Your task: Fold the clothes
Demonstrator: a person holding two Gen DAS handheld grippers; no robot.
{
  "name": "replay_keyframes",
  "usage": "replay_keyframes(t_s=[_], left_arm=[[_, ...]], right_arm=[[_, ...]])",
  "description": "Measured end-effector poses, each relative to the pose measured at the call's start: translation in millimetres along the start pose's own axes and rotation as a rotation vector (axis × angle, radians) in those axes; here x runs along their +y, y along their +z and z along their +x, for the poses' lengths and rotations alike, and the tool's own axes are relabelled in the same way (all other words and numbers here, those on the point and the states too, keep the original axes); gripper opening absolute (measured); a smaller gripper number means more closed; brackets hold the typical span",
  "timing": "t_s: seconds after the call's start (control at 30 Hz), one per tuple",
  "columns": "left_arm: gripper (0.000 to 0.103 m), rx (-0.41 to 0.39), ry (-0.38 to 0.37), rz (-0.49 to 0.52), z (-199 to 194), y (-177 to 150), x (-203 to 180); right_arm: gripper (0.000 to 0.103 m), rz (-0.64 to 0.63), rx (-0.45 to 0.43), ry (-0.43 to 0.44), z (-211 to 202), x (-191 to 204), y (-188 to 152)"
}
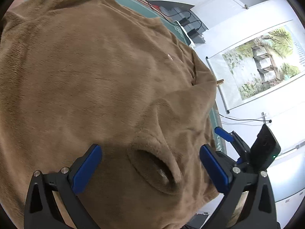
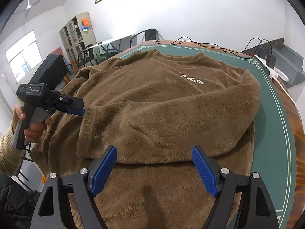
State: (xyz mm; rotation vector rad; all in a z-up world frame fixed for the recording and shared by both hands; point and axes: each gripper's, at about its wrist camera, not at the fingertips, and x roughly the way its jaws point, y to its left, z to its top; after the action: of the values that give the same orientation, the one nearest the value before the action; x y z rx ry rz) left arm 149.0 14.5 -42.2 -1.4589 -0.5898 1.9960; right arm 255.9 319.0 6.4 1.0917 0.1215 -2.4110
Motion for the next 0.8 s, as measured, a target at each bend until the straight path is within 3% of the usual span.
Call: replay_keyframes(t_s=[0.17, 0.23, 0.27, 0.3, 0.37, 0.47, 0.57, 0.7, 0.8], left_arm=[[0.103, 0.029, 0.075, 0.022, 17.0, 0.1, -14.1], [0.101, 0.027, 0.062, 0.032, 19.5, 1.8, -21.6], [0.086, 0.028, 0.056, 0.036, 20.2, 2.3, -24.5], [0.053, 0.044, 0.068, 0.059, 22.3, 3.1, -29.9], [0.012, 0.076, 0.070, 0.083, 25.8, 5.3, -37.0], [0.012, 0.053, 0.084, 0.120, 14.9, 7.8, -52.2], [0.012, -0.039, 0.069, 0.167, -20.9, 19.2, -72.8], [0.012, -0.256, 0.039, 0.230, -94.7, 41.7, -96.7], [0.012, -0.395, 0.059, 0.220, -134.6, 61.0, -95.2]], right_arm=[[0.083, 0.034, -0.011, 0.004, -1.8, -7.7, -10.9], [0.083, 0.038, -0.015, -0.008, -3.0, -9.9, -14.2], [0.083, 0.041, -0.017, -0.014, -3.7, -11.5, -15.3], [0.083, 0.044, -0.022, -0.020, -5.4, -13.5, -16.9], [0.083, 0.055, -0.031, -0.032, -9.5, -19.6, -19.6], [0.083, 0.069, -0.047, -0.063, -16.7, -30.7, -22.1], [0.083, 0.066, -0.059, -0.127, -24.5, -43.3, -22.0], [0.083, 0.066, -0.076, -0.219, -35.9, -65.8, -14.0], [0.083, 0.080, -0.092, -0.257, -41.8, -81.4, -5.6]])
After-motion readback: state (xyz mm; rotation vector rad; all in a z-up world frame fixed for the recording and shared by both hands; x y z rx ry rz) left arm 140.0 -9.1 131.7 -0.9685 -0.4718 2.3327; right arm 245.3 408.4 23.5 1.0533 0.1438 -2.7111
